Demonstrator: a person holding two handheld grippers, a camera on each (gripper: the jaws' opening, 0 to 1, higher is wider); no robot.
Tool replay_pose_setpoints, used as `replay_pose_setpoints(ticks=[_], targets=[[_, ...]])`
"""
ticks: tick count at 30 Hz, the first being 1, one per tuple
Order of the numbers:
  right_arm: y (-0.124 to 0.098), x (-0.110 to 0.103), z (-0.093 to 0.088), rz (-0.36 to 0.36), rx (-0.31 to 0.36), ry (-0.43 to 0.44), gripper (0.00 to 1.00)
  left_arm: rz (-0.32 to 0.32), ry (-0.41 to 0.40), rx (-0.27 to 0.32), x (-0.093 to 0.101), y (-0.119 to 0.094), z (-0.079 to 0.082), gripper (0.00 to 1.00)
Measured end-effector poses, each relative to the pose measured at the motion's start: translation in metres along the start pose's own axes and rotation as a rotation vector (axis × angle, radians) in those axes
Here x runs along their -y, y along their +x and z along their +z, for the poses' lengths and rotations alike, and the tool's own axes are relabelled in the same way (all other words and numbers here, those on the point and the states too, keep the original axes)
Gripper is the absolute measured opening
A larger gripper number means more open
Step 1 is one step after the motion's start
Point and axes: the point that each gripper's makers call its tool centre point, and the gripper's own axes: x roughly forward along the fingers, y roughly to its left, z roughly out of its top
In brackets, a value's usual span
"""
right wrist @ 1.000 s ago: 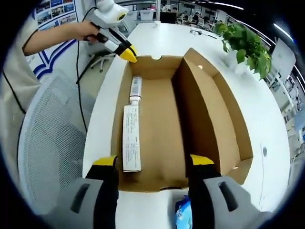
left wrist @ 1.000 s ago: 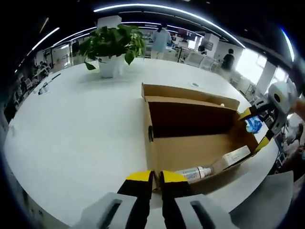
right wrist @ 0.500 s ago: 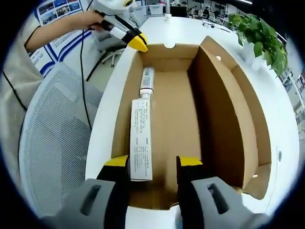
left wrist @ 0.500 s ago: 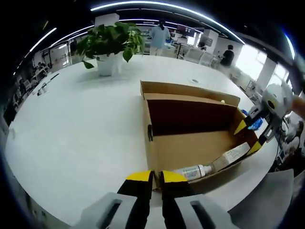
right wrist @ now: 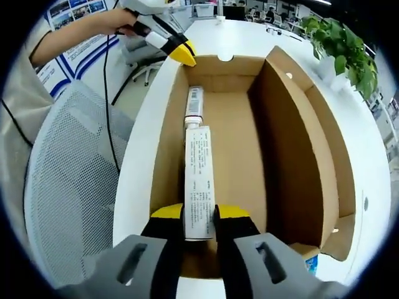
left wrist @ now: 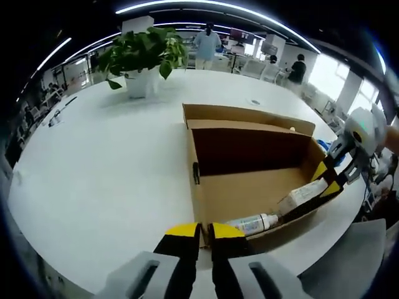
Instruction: Operate the shoe box by opening the lid, removing the specified soft item, and placing it in the target area until the item is outside and the box remains undamaged.
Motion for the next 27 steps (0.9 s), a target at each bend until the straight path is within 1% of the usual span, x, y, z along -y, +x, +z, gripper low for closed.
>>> replay_pose_setpoints(ticks=[4,10,14,19,25,27], targets=[[-0.006,0.0,0.001,-0.019,0.006,-0.007,0.16,0.003,-0.003,-0.002,0.0,0.0,0.0,0.05],[-0.02,0.001,0.008,-0.043,0.029,0.023,0.15,-0.001,-0.024,-0.003,0.002,-0.001,-0.001,0.05],[-0.03,0.002,0.016,-0.061,0.061,0.04,0.15,0.008,-0.012,-0.007,0.005,-0.003,-0.002,0.05],[-0.041,0.001,0.021,-0.074,0.078,0.042,0.15,0.014,-0.004,-0.018,0.005,-0.003,-0.002,0.05],[-0.061,-0.001,0.028,-0.088,0.106,0.029,0.15,0.015,-0.009,-0.025,0.005,-0.003,-0.002,0.05],[-0.069,-0.003,0.03,-0.083,0.118,0.036,0.15,0.016,-0.01,-0.027,0.005,-0.003,-0.002,0.05]])
